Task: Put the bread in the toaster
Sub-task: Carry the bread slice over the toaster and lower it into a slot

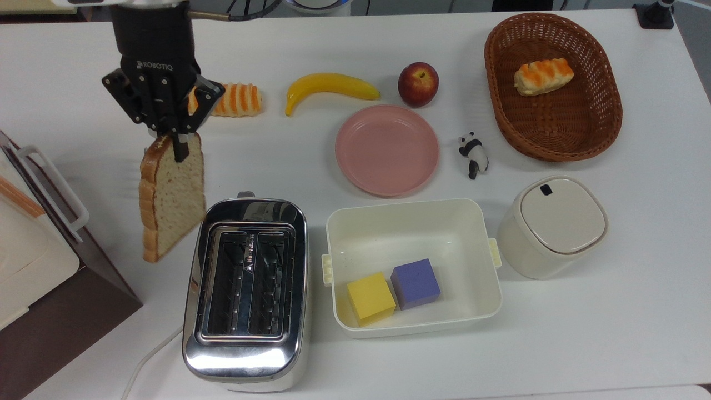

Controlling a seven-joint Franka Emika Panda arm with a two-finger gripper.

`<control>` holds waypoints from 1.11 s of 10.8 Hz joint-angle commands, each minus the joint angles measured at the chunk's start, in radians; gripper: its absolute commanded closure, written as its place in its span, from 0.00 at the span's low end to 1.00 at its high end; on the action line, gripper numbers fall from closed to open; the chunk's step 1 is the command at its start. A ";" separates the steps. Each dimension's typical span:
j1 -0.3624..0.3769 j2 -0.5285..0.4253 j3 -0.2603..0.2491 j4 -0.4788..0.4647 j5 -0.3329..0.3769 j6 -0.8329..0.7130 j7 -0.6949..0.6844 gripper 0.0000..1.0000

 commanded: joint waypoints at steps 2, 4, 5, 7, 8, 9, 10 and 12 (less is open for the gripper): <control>0.079 0.046 -0.003 0.008 0.068 0.084 0.082 1.00; 0.119 0.082 -0.003 0.008 0.066 0.119 0.110 1.00; 0.128 0.092 -0.004 0.008 0.065 0.124 0.116 1.00; 0.137 0.122 -0.010 0.008 0.059 0.124 0.104 1.00; 0.137 0.132 -0.013 0.008 0.054 0.124 0.098 0.97; 0.137 0.136 -0.013 0.008 0.055 0.124 0.092 0.22; 0.139 0.138 -0.013 0.007 0.049 0.124 0.086 0.00; 0.142 0.127 -0.017 0.007 0.049 0.114 0.093 0.00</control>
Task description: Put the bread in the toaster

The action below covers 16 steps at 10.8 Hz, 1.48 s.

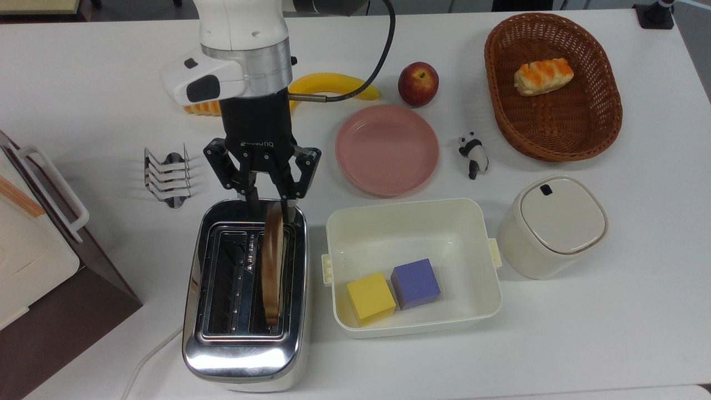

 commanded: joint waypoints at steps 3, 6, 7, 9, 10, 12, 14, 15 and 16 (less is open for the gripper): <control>0.024 -0.084 -0.021 -0.026 -0.021 -0.163 -0.004 0.00; 0.025 -0.218 -0.018 -0.073 -0.104 -0.586 -0.012 0.00; 0.030 -0.284 -0.016 -0.116 -0.113 -0.659 -0.013 0.00; 0.031 -0.387 -0.011 -0.203 -0.113 -0.690 -0.016 0.00; 0.031 -0.406 -0.008 -0.231 -0.113 -0.690 -0.019 0.00; 0.030 -0.430 -0.004 -0.256 -0.113 -0.684 -0.041 0.00; 0.031 -0.431 -0.007 -0.254 -0.113 -0.687 -0.056 0.00; 0.033 -0.431 -0.007 -0.255 -0.113 -0.689 -0.058 0.00; 0.033 -0.431 -0.007 -0.258 -0.113 -0.690 -0.059 0.00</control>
